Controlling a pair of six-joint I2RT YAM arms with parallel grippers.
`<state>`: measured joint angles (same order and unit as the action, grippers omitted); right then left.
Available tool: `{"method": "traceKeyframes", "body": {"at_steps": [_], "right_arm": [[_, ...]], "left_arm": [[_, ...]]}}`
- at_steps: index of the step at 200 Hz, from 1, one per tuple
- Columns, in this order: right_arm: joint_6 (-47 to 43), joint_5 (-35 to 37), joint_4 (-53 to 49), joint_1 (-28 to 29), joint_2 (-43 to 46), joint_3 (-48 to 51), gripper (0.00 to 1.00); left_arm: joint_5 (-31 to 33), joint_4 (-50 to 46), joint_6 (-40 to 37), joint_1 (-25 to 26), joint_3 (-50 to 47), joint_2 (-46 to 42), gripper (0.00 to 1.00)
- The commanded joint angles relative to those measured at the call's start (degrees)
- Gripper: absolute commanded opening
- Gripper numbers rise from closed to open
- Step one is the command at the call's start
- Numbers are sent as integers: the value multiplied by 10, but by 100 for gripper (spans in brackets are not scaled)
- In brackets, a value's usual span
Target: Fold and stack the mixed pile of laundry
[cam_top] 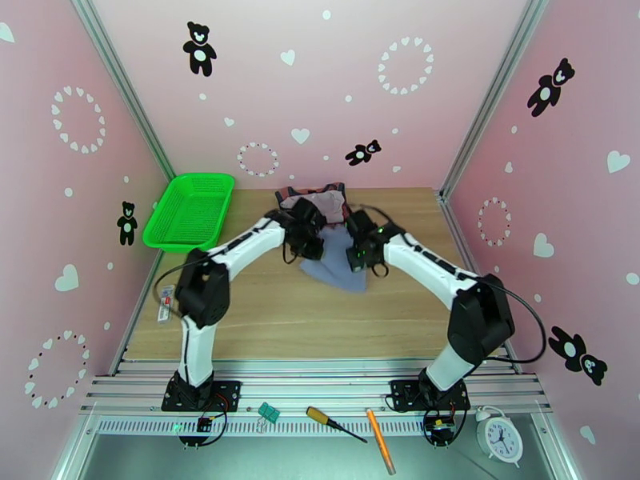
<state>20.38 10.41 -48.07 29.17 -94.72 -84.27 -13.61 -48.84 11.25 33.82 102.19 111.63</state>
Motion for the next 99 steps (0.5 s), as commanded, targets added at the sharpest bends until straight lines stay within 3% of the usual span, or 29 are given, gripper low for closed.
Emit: {"method": "traceKeyframes", "body": {"at_steps": [1, 59, 99], "right_arm": [[-49, 35, -28, -29, -18, -94, 0], [-179, 47, 24, -63, -253, -399, 0], [-164, 12, 85, -94, -418, -559, 0]], "left_arm": [[83, 4, 15, -17, 23, -42, 0], [102, 61, 23, -101, 130, 80, 0], [136, 79, 16, -117, 242, 194, 0]]}}
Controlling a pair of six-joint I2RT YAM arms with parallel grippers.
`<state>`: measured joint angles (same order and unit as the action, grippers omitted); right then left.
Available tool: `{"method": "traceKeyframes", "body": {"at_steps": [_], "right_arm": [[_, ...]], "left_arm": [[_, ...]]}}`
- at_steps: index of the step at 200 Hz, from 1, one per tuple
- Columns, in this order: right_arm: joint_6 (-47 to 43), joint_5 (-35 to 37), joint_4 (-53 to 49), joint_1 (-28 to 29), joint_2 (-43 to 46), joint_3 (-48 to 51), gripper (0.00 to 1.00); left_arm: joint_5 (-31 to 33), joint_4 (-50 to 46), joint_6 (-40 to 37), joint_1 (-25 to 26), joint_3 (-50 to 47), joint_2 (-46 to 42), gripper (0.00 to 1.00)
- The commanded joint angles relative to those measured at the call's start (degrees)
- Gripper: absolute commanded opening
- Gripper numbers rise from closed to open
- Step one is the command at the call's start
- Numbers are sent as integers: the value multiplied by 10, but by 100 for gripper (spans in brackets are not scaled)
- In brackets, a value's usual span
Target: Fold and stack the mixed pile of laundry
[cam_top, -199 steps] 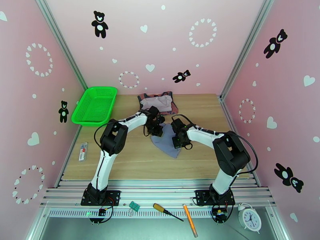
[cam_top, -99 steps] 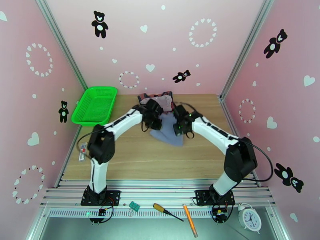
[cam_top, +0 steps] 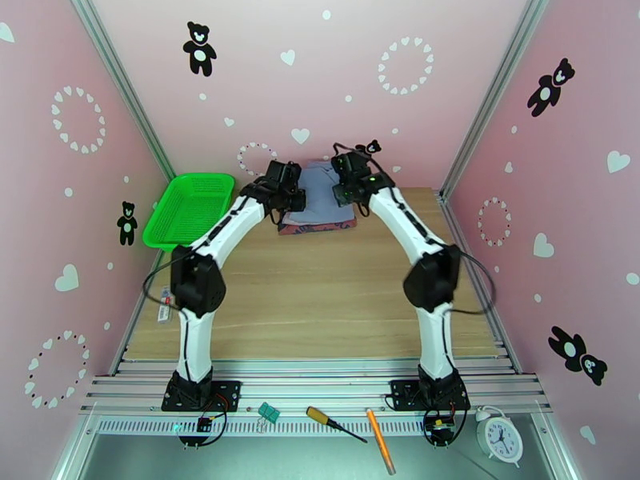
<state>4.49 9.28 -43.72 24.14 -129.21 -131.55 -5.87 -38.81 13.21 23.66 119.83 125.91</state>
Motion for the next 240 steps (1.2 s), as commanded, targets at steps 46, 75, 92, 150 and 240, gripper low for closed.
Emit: {"method": "traceKeyframes", "body": {"at_steps": [46, 75, 92, 150, 240], "right_arm": [[-1, 4, 84, -51, -228, -209, 0], [12, 4, 130, -52, -276, -211, 0], [34, -1, 143, -55, -292, -211, 7], [107, -35, 122, -82, -248, -208, 67], [44, 70, 280, -89, 373, 478, 79]], "left_arm": [[86, -72, -12, -29, 235, 202, 0], [96, -76, -5, -47, 263, 256, 0], [99, -73, -2, -55, 263, 273, 5], [87, -54, -24, -59, 275, 251, 99], [149, 230, -95, -60, -213, -226, 98]]}}
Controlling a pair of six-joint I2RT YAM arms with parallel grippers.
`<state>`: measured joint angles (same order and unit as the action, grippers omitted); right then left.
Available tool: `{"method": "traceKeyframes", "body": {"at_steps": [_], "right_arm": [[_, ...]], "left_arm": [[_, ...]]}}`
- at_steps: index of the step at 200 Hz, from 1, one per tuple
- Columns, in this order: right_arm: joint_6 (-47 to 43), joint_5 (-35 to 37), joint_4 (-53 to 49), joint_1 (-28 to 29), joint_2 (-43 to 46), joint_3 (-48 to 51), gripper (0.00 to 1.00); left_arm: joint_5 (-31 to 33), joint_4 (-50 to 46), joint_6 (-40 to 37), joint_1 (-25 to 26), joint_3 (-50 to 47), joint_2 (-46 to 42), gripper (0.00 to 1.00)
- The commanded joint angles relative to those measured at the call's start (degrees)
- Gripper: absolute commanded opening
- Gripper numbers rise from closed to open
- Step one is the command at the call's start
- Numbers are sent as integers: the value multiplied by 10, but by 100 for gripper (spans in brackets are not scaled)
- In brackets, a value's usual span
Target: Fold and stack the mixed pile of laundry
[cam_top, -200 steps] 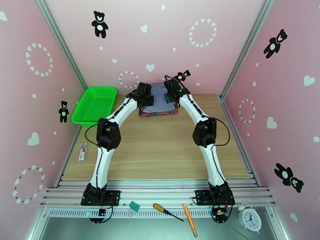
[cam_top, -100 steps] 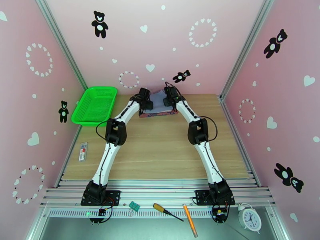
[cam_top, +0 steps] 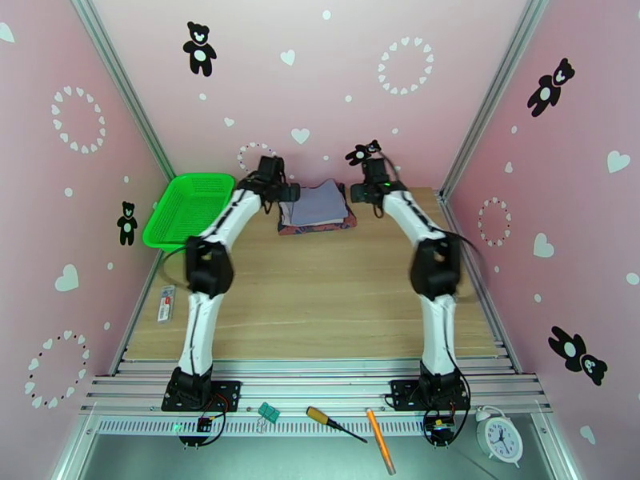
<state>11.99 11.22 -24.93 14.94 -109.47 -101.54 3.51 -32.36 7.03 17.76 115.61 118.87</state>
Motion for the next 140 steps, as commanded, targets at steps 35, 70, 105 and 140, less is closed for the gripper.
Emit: {"method": "traceKeyframes", "body": {"at_steps": [35, 70, 105, 140], "right_arm": [[-55, 112, 222, -5, 375, 503, 89], [-56, 100, 425, -38, 467, 752, 89], [-43, 32, 579, -112, 422, 839, 90], [-23, -36, 703, -158, 315, 828, 88]], "left_arm": [[146, 325, -27, -21, -498, -361, 98], [205, 514, -30, -66, -817, -523, 98], [184, 747, -120, -110, -1007, -481, 99], [52, 730, -103, -168, -969, -442, 98]]}}
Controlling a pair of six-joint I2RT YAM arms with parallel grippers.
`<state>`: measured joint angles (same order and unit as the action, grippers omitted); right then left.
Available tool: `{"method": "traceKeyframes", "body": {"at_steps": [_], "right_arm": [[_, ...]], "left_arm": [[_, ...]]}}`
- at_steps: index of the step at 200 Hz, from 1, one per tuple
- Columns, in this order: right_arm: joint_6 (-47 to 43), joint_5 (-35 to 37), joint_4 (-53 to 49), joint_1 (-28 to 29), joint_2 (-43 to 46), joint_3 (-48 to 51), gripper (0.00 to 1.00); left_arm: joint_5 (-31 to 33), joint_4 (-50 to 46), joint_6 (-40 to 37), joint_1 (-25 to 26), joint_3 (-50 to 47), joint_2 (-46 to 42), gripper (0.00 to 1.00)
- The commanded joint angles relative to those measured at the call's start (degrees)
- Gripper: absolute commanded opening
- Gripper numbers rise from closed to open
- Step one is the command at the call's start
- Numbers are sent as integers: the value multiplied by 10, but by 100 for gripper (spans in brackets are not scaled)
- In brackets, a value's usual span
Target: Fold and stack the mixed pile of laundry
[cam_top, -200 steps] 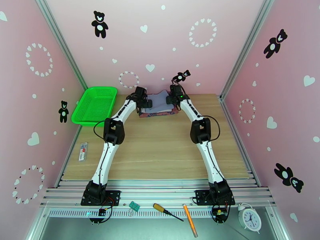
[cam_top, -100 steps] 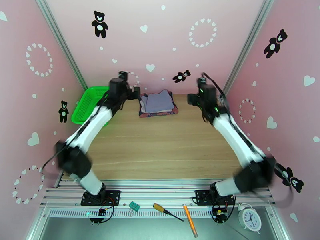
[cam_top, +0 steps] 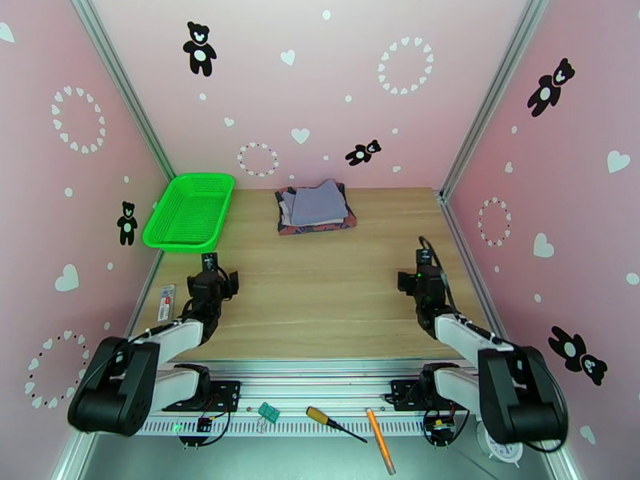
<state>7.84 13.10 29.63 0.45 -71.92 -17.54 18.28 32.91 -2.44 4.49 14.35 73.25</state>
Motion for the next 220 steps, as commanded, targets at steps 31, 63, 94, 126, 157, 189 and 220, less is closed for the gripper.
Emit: {"method": "traceKeyframes", "body": {"at_steps": [31, 63, 94, 126, 157, 189, 220], "right_arm": [[-6, -78, 166, -2, -128, -40, 83], [-24, -102, 188, 6, -159, -46, 93], [-28, -95, 180, 10, -158, -49, 99], [-34, -54, 170, 27, -158, -54, 99], [-34, -55, 170, 27, -158, -54, 99], [-36, -56, 168, 27, -158, -55, 99], [-43, -85, 148, 24, -165, -70, 99]], "left_arm": [[-169, 41, 6, -66, 69, 23, 99], [-158, 348, 42, -65, -47, 93, 98], [-207, 191, 7, -55, 55, 136, 98], [-134, 177, 30, -50, 72, 145, 98], [-134, 175, 31, -50, 72, 143, 99], [-134, 174, 30, -50, 73, 144, 99], [-134, 173, 30, -50, 73, 143, 98]]}}
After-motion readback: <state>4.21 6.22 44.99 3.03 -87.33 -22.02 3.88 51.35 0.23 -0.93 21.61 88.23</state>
